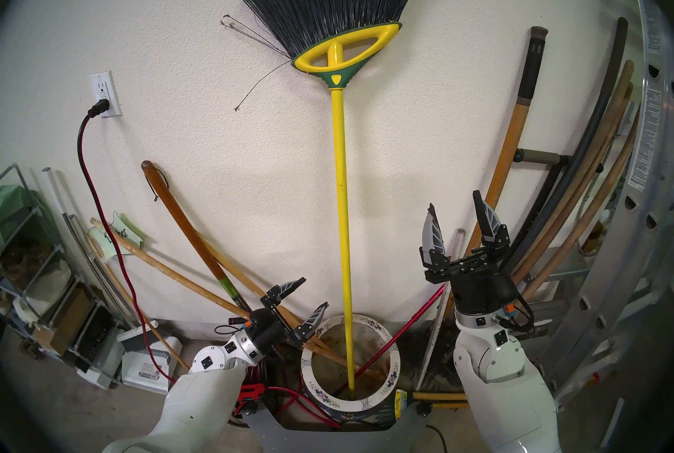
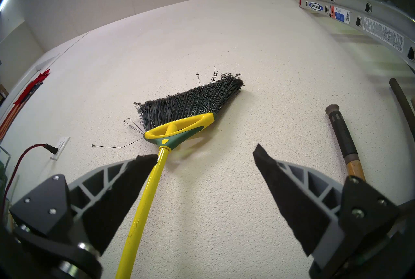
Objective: Take wooden sticks or brooms out of the pot
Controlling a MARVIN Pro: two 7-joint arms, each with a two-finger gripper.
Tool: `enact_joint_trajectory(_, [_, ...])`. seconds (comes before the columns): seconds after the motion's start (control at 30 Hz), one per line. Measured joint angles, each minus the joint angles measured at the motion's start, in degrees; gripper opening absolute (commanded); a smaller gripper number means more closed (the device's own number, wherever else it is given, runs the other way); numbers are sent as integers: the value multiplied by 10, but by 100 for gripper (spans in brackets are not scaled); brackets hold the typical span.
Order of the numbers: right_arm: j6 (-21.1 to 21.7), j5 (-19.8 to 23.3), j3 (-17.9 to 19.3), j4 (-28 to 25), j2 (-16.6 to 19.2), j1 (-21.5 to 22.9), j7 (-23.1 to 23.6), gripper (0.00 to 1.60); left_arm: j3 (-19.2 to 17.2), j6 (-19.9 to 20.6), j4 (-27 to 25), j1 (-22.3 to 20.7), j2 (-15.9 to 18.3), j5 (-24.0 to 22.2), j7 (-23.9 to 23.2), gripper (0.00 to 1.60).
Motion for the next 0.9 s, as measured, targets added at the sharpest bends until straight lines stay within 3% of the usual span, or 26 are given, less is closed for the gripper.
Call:
enact_joint_trajectory(0.33, [0,0,0,0,0,0,0,160,21,28,107,-70,-27,26,13,160])
enact_joint_trajectory(0.9, [0,0,0,0,0,0,0,160,47,42,259,-176,-63,65,55,160])
